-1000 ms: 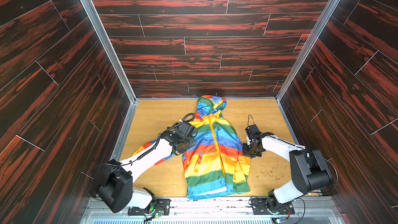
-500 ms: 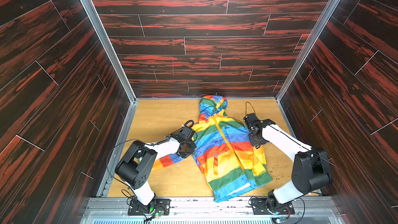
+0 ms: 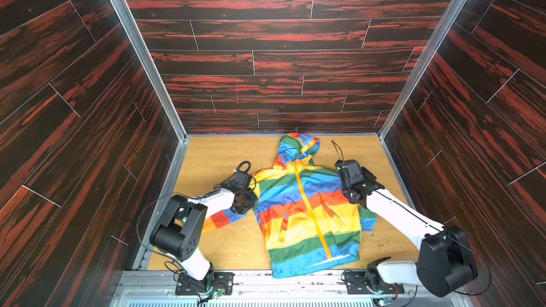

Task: Unzip the jacket
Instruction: Flatten out the jacket at the center of the board.

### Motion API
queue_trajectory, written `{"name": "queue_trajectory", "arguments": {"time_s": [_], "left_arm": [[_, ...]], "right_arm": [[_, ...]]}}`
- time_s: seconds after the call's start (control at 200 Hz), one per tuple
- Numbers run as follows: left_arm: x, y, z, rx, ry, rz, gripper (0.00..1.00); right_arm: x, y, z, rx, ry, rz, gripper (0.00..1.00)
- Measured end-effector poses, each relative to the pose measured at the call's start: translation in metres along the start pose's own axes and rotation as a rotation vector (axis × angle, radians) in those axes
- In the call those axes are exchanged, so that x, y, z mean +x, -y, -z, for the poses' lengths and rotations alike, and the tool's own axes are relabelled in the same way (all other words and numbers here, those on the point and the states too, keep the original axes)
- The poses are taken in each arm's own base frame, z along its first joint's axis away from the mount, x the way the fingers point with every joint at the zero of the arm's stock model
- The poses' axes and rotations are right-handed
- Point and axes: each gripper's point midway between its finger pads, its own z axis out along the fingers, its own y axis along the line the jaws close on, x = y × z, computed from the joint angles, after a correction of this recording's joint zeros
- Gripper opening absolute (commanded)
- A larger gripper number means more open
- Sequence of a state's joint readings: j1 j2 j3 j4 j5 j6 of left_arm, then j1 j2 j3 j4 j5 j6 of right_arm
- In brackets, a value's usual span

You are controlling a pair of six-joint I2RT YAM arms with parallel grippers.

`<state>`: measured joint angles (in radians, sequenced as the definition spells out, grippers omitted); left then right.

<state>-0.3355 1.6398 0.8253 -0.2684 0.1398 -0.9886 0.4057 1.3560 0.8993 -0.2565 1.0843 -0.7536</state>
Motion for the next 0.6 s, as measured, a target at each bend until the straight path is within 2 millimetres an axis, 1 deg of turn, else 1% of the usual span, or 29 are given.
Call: {"name": "queue_trajectory", "arguments": {"time_s": [0.04, 0.09, 0.135, 0.205, 0.235, 0.261, 0.286, 0.296, 0.311, 0.336, 0.351, 0.366, 0.386, 0.446, 0.491, 0.506, 0.516, 0.536, 0.566, 0.581, 0.601], "left_arm": [[-0.008, -0.008, 0.003, -0.018, 0.013, -0.002, 0.00], [-0.016, -0.020, 0.008, -0.047, 0.027, -0.004, 0.03], [-0.023, -0.031, 0.012, -0.079, 0.036, -0.007, 0.06], [-0.033, -0.043, 0.020, -0.124, 0.045, -0.020, 0.13], [-0.038, -0.046, 0.023, -0.137, 0.050, -0.028, 0.16], [-0.042, -0.047, 0.027, -0.146, 0.057, -0.041, 0.18], [-0.046, -0.046, 0.031, -0.150, 0.065, -0.058, 0.20], [-0.047, -0.046, 0.032, -0.150, 0.067, -0.057, 0.21], [-0.050, -0.044, 0.034, -0.151, 0.074, -0.067, 0.23], [-0.053, -0.041, 0.038, -0.149, 0.084, -0.080, 0.26], [-0.056, -0.038, 0.042, -0.146, 0.092, -0.099, 0.27], [-0.058, -0.036, 0.044, -0.142, 0.098, -0.101, 0.29], [-0.061, -0.032, 0.049, -0.137, 0.109, -0.123, 0.32], [-0.069, -0.022, 0.063, -0.120, 0.145, -0.150, 0.39], [-0.074, -0.014, 0.075, -0.103, 0.175, -0.172, 0.47], [-0.076, -0.012, 0.079, -0.097, 0.185, -0.173, 0.49], [-0.076, -0.010, 0.082, -0.093, 0.189, -0.186, 0.51], [-0.078, -0.008, 0.086, -0.086, 0.201, -0.181, 0.53], [-0.080, -0.004, 0.094, -0.074, 0.219, -0.193, 0.56], [-0.081, -0.002, 0.099, -0.066, 0.228, -0.201, 0.58], [-0.082, 0.000, 0.103, -0.059, 0.238, -0.203, 0.60]], "right_arm": [[-0.007, 0.008, -0.001, 0.024, 0.022, 0.011, 0.00], [-0.014, 0.015, -0.001, 0.049, 0.046, 0.025, 0.00], [-0.021, 0.019, -0.001, 0.064, 0.064, 0.038, 0.02], [-0.031, 0.017, -0.001, 0.053, 0.079, 0.062, 0.08], [-0.037, 0.014, 0.000, 0.037, 0.083, 0.065, 0.10], [-0.043, 0.009, 0.002, 0.010, 0.094, 0.055, 0.14], [-0.050, 0.002, 0.005, -0.031, 0.106, 0.032, 0.19], [-0.053, 0.001, 0.006, -0.045, 0.111, 0.038, 0.24], [-0.056, -0.002, 0.008, -0.068, 0.115, 0.024, 0.27], [-0.063, -0.008, 0.011, -0.118, 0.127, 0.004, 0.30], [-0.069, -0.013, 0.014, -0.162, 0.134, -0.044, 0.31], [-0.072, -0.016, 0.016, -0.190, 0.138, -0.043, 0.32], [-0.078, -0.021, 0.020, -0.240, 0.146, -0.098, 0.34], [-0.087, -0.035, 0.030, -0.377, 0.150, -0.203, 0.46], [-0.086, -0.046, 0.037, -0.468, 0.132, -0.274, 0.58], [-0.084, -0.050, 0.040, -0.493, 0.125, -0.278, 0.60], [-0.083, -0.052, 0.041, -0.512, 0.115, -0.307, 0.65], [-0.081, -0.057, 0.044, -0.548, 0.102, -0.318, 0.71], [-0.076, -0.063, 0.046, -0.598, 0.073, -0.359, 0.73], [-0.074, -0.065, 0.047, -0.616, 0.056, -0.388, 0.77], [-0.070, -0.068, 0.047, -0.643, 0.035, -0.406, 0.78]]}}
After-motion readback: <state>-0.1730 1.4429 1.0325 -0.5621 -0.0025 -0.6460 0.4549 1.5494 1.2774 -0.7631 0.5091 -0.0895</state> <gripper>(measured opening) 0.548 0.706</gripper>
